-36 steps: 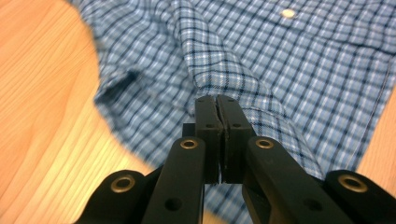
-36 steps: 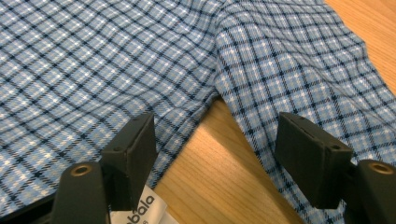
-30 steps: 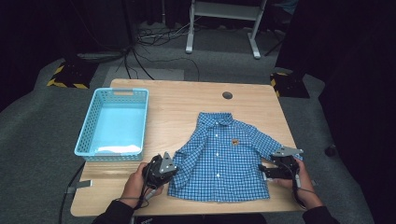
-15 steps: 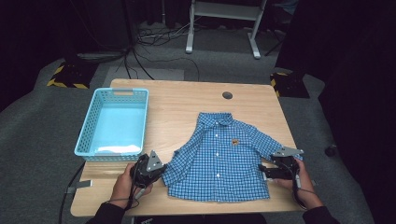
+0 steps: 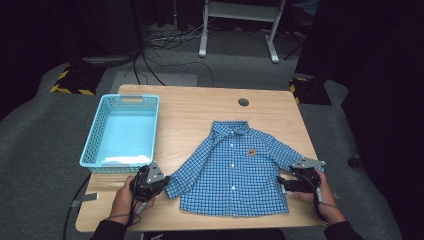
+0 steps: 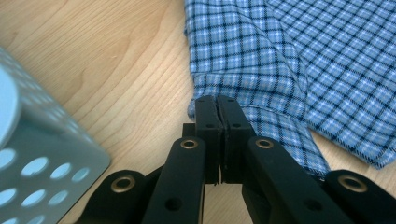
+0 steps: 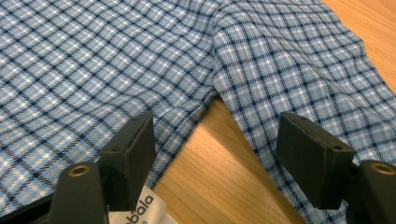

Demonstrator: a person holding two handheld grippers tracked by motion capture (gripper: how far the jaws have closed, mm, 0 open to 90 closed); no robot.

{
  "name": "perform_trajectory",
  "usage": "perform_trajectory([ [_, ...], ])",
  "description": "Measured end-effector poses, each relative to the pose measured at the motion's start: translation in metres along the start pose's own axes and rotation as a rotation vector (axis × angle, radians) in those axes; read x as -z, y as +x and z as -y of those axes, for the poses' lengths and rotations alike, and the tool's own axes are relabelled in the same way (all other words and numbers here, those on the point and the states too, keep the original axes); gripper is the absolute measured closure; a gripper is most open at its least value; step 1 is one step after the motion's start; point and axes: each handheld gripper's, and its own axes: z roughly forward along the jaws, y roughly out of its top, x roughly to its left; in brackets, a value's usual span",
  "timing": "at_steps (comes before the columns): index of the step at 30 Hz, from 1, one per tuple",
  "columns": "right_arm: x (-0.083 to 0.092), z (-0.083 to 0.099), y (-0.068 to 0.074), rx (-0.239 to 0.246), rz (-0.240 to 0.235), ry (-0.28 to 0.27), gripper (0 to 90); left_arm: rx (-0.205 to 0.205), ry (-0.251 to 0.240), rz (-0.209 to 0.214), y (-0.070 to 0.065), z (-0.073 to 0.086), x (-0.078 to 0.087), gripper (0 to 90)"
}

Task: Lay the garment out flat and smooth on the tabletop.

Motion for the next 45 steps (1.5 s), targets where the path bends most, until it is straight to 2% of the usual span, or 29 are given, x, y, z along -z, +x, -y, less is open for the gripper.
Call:
perform_trajectory([
  [6, 0.000, 0.000, 0.000, 0.003, 0.004, 0.001, 28.4, 0.029, -0.005, -0.014, 0.005, 0.008, 0.005, 88.0],
  [10, 0.000, 0.000, 0.001, 0.005, 0.007, 0.001, 28.4, 0.037, 0.010, -0.035, 0.008, 0.014, 0.008, 88.1],
  [14, 0.002, 0.000, 0.003, 0.034, 0.027, 0.007, 29.3, 0.051, 0.016, -0.052, 0.013, 0.019, 0.011, 88.0],
  [26, 0.008, 0.008, -0.002, 0.028, 0.037, 0.008, 29.1, 0.082, 0.021, -0.092, 0.024, 0.030, 0.014, 88.0],
  [33, 0.009, 0.008, -0.003, 0.034, 0.039, 0.008, 29.1, 0.130, 0.008, -0.133, 0.034, 0.038, 0.016, 88.0],
  [39, 0.009, 0.009, -0.004, 0.038, 0.037, 0.005, 29.1, 0.142, 0.009, -0.173, 0.041, 0.044, 0.017, 87.9],
  [45, 0.009, 0.009, -0.004, 0.046, 0.035, 0.007, 28.8, 0.147, 0.021, -0.191, 0.045, 0.048, 0.014, 87.1],
])
